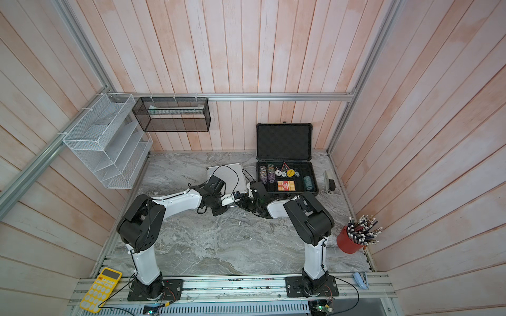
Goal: Open the poker set cases
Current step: Pick up the poker set case from the center of the board.
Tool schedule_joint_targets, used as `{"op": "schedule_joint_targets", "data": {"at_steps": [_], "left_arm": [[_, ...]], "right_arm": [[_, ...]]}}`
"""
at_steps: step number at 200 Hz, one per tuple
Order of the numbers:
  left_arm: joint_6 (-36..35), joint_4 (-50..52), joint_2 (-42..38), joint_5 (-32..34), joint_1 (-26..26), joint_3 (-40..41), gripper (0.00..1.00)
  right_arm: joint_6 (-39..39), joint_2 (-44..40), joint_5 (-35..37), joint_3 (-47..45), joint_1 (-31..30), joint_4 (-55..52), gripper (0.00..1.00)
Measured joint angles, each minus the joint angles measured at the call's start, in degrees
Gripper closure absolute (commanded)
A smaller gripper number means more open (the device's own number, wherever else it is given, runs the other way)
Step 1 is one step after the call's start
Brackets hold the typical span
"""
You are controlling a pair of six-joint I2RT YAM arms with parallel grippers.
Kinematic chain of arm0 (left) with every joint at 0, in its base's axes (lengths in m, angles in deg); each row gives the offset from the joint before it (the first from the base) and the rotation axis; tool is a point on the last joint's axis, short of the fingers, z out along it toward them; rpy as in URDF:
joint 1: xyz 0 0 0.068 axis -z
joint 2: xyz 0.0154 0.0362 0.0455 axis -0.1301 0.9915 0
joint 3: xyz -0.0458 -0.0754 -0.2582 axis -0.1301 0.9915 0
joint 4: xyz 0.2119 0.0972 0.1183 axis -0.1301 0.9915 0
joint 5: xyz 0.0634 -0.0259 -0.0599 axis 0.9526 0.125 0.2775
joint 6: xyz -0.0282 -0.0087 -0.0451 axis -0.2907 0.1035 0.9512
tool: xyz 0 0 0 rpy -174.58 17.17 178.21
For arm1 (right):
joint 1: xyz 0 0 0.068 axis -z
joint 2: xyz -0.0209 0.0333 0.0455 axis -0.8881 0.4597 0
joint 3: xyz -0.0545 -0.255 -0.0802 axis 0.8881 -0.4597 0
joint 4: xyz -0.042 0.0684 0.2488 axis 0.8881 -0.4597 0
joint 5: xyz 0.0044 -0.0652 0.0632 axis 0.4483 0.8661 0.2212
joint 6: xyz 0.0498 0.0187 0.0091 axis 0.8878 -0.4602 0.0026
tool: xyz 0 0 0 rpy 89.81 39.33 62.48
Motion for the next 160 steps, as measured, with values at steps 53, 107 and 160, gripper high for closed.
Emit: {"op": "schedule_joint_targets", "data": {"at_steps": [53, 107, 160], "left_arm": [[-0.7, 0.7, 0.2, -1.5, 0.0, -0.9, 0.99], [-1.1, 3.4, 0.2, -1.7, 0.4, -3.0, 1.0], [0.1, 6.7, 0.7, -3.1, 0.4, -6.1, 1.0]], "right_arm": [[-0.2, -0.1, -0.9, -0.2, 0.6, 0.8, 0.93], [-0.2, -2.7, 0.1, -2.2, 1.4, 2.1, 0.69], [-0.2, -8.4, 1.9, -5.9, 2.4, 3.7, 0.66]]}}
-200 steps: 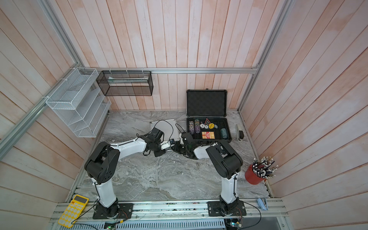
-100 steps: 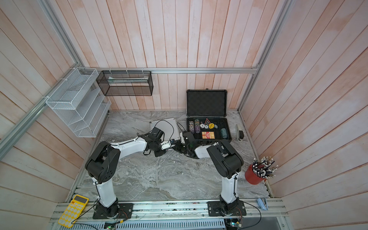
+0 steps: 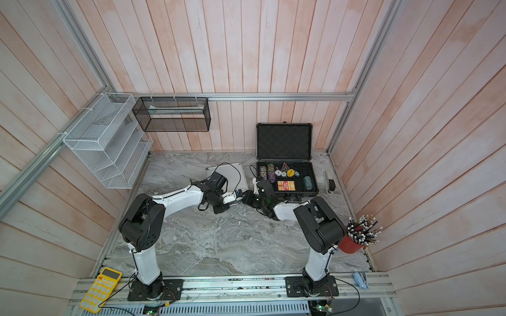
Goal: Open the poker set cases
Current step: Pick up the poker set case from the center of the board.
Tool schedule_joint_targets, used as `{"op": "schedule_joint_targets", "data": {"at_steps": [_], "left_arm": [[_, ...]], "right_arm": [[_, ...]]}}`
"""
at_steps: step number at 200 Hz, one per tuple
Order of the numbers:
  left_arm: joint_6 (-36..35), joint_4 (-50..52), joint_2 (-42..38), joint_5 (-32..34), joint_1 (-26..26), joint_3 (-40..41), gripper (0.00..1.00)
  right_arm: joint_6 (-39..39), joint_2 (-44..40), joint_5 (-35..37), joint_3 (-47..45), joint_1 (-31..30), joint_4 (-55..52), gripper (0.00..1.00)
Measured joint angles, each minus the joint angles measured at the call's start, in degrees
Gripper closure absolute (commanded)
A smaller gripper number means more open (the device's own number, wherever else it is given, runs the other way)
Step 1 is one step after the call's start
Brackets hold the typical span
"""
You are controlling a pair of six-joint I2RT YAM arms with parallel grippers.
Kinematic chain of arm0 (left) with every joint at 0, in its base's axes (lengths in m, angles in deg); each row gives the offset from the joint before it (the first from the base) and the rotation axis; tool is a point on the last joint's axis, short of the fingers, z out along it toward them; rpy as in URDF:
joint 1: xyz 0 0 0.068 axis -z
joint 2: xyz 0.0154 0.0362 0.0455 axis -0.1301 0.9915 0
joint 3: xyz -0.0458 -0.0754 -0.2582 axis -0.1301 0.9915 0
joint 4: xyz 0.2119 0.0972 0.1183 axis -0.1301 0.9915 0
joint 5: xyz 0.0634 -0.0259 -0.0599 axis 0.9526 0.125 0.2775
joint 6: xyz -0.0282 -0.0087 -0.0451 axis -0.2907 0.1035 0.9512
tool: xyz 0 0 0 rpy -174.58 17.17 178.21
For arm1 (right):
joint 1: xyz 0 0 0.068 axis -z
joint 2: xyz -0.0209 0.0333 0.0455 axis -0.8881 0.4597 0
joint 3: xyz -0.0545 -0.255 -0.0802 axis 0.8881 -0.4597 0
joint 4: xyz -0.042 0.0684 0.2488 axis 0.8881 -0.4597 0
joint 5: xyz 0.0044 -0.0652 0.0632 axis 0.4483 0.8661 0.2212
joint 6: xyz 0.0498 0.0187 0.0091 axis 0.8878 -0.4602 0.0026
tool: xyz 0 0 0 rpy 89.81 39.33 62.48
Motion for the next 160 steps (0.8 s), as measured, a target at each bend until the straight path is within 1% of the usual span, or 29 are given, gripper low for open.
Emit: {"op": "schedule_joint_targets", "data": {"at_steps": [53, 85, 121, 160], "left_arm": [[3.5, 0.7, 0.1, -3.7, -0.8, -4.2, 1.0], [5.9, 0.1, 0.1, -7.1, -2.0, -4.7, 1.0], [8.2, -0.5, 0.1, -10.3, -2.9, -4.7, 1.0], [10.0, -0.5, 0.1, -12.3, -3.4, -5.3, 1.0]], "right_arm": [[-0.1, -6.4, 2.7, -4.9, 0.8, -3.1, 0.66], [0.2, -9.7, 4.1, -7.0, 0.8, -3.6, 0.66], [1.6, -9.5, 4.1, -9.5, 0.8, -3.1, 0.66], [2.4, -8.7, 3.3, -9.6, 0.8, -1.6, 0.66]]}}
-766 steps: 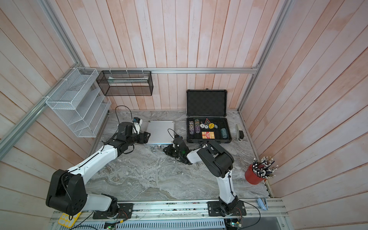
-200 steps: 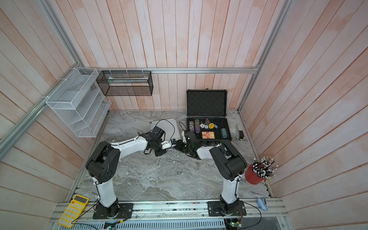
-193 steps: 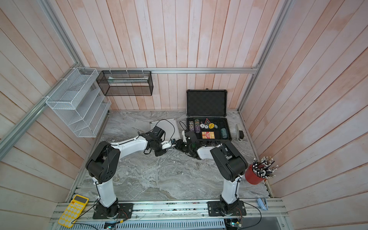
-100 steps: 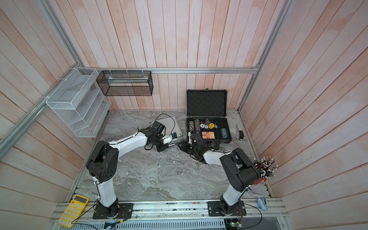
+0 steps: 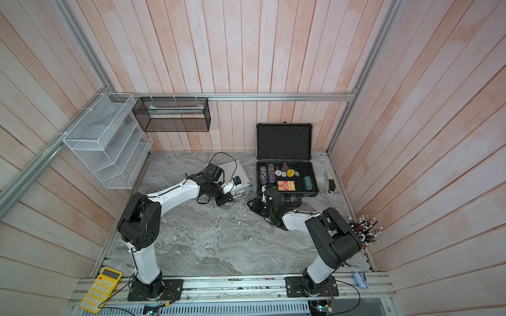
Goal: Open the poker set cases
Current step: Pick up the poker set case from the center of the board, then open the fastener on the poker set case.
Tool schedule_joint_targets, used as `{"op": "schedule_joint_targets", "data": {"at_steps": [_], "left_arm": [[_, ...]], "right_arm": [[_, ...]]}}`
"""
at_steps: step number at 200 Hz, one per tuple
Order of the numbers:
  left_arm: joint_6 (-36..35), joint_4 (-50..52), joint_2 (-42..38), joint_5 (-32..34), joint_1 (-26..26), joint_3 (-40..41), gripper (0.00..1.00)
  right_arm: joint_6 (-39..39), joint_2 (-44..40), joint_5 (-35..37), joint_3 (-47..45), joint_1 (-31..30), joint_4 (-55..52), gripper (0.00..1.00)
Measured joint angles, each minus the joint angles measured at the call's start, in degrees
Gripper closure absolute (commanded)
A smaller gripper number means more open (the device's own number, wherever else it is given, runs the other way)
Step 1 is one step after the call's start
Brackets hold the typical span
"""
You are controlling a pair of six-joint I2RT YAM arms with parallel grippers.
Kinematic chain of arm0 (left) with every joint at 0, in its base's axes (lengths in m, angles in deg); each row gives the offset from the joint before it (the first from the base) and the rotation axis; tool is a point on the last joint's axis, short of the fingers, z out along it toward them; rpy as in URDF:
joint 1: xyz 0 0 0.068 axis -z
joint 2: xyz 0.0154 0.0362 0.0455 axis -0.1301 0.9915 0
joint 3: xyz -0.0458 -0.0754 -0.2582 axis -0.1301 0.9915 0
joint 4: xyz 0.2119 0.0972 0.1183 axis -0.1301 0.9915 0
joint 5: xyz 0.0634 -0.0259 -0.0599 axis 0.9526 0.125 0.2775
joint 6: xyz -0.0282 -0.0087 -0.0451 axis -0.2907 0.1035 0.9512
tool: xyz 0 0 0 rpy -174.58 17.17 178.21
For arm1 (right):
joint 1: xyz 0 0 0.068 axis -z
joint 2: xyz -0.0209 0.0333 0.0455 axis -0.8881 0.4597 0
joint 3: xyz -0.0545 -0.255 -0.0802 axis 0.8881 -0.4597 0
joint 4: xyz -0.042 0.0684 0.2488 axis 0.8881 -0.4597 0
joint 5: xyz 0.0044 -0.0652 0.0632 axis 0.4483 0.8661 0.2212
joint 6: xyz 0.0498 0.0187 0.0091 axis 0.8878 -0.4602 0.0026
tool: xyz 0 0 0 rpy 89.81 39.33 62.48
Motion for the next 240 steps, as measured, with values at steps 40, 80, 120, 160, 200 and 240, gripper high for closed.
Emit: {"op": "schedule_joint_targets", "data": {"at_steps": [40, 80, 120, 160, 200, 240], "left_arm": [[3.1, -0.1, 0.1, -3.4, -0.9, -2.4, 1.0], [5.4, -0.3, 0.1, -6.5, -2.0, -3.6, 1.0], [6.3, -0.5, 0.1, -8.6, -2.9, -3.6, 1.0], [7.2, -0.6, 0.1, -9.4, -3.0, -3.7, 1.0], [7.9, -0.3, 0.1, -9.7, -3.1, -4.5, 1.0], [8.0, -0.1, 0.1, -10.0, -3.2, -4.8, 1.0]], "right_arm": [[3.4, 4.0, -2.6, 0.7, -0.6, 7.1, 0.59], [6.5, 6.3, -3.9, 0.7, -1.7, 13.8, 0.5], [8.0, 8.0, -4.3, 1.1, -1.8, 19.2, 0.49], [9.4, 11.6, -4.5, 2.2, -1.8, 22.6, 0.49], [10.3, 13.4, -4.8, 3.7, -1.8, 25.0, 0.52], [10.6, 15.5, -5.5, 5.8, -2.0, 27.0, 0.55]]}}
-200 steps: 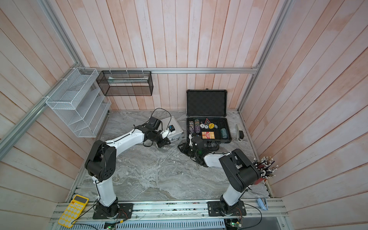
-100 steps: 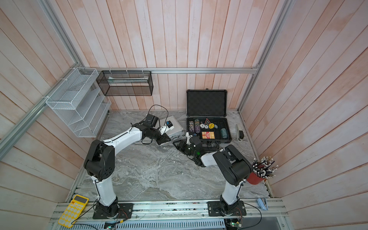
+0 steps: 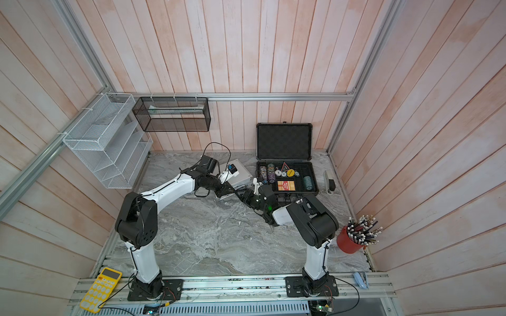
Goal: Open the poker set cases
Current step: Open the fastener on the poker set case.
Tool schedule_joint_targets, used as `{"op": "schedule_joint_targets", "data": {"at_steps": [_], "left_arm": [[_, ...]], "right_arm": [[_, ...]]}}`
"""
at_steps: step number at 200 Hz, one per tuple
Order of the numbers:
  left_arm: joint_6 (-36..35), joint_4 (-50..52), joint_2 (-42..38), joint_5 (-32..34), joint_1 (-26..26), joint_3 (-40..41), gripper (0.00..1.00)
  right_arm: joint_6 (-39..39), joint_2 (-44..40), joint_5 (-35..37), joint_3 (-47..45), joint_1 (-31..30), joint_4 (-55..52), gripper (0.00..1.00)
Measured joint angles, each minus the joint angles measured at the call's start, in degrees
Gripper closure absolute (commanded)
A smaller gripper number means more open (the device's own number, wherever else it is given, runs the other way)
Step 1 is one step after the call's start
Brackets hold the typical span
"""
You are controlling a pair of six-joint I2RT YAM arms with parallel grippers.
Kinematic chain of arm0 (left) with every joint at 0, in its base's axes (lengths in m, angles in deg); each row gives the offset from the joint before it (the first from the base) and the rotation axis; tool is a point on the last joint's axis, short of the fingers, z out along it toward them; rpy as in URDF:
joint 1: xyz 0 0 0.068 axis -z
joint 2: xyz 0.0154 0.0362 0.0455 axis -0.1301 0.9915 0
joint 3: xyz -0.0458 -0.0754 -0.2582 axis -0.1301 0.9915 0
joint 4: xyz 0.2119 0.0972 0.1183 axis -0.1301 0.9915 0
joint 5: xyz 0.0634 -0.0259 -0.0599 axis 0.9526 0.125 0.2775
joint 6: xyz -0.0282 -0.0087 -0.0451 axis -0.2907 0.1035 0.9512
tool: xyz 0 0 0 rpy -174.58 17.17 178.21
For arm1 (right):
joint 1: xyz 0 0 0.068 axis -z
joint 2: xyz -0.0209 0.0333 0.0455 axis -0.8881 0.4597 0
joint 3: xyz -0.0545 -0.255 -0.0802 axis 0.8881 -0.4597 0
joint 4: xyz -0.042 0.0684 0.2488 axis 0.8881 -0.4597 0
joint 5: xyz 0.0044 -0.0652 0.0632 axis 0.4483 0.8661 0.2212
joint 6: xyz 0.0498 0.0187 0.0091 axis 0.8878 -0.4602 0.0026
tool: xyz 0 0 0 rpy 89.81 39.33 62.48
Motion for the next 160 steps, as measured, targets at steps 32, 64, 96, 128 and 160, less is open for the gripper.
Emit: {"op": "schedule_joint_targets", "data": {"at_steps": [32, 64, 96, 128, 160], "left_arm": [[0.1, 0.4, 0.0, 0.0, 0.0, -0.6, 1.0], [0.5, 0.5, 0.0, -0.2, 0.0, -0.9, 1.0], [0.5, 0.5, 0.0, -0.2, 0.0, -0.9, 1.0], [0.5, 0.5, 0.0, -0.5, -0.1, -0.9, 1.0], [0.5, 0.5, 0.0, -0.6, -0.1, -0.9, 1.0]], "right_arm": [[1.0, 1.9, -0.3, 0.0, -0.2, 1.9, 0.56], [1.7, 2.2, -0.3, 0.0, -0.4, 4.5, 0.59], [2.1, 2.2, -0.2, 0.0, -0.4, 6.7, 0.63], [2.1, 3.0, 0.1, 0.0, -0.4, 7.8, 0.7], [2.2, 3.7, 0.4, 0.0, -0.4, 8.7, 0.76]]}}
